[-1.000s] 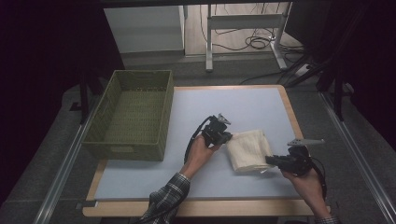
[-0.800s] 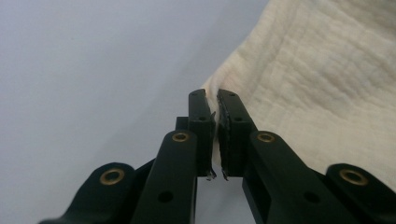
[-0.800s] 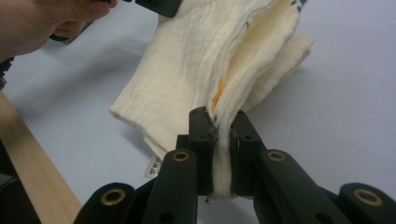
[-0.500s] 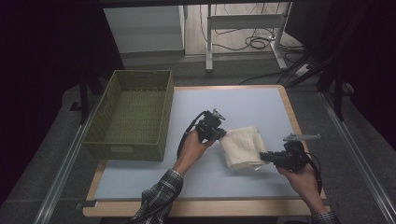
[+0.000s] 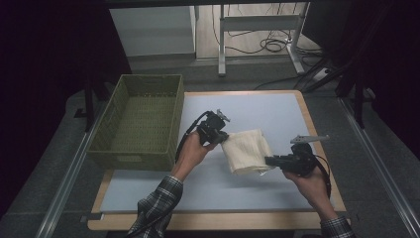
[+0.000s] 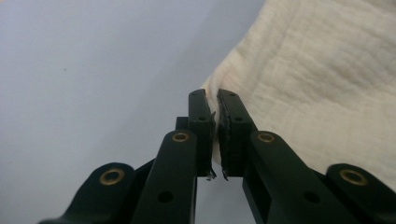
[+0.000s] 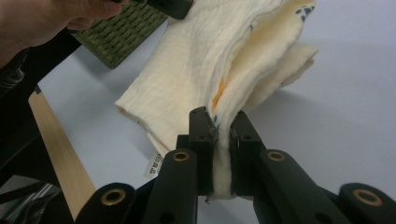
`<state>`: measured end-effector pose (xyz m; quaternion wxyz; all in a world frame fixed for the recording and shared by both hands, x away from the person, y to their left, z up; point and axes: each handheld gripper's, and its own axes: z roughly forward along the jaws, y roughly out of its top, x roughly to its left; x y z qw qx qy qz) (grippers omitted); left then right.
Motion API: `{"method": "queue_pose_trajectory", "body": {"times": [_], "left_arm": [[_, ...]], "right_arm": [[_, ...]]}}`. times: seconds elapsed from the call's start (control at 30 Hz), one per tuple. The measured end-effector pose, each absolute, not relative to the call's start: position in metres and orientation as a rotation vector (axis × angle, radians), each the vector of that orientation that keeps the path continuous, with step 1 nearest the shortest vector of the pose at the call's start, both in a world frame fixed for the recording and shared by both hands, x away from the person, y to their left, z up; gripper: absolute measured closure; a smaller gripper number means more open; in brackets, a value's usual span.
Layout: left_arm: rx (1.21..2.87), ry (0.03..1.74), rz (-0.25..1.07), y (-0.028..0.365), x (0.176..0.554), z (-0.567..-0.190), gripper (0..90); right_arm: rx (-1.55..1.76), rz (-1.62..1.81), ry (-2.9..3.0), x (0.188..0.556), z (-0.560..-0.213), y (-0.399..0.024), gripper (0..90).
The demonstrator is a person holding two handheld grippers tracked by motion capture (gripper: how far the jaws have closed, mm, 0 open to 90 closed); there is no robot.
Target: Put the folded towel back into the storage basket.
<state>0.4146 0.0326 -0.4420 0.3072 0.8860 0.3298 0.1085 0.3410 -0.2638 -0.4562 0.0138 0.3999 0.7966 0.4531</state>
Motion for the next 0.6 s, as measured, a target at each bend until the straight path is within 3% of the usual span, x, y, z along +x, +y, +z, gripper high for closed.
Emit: {"method": "queue_pose_trajectory", "body": {"times": [0.6], "left_arm": [[2.388,0.928,0.386,0.08,0.412,-0.407,84.8]], "right_arm": [[1.18,1.47,2.521,0.361,-0.435,-0.219,81.9]]}}
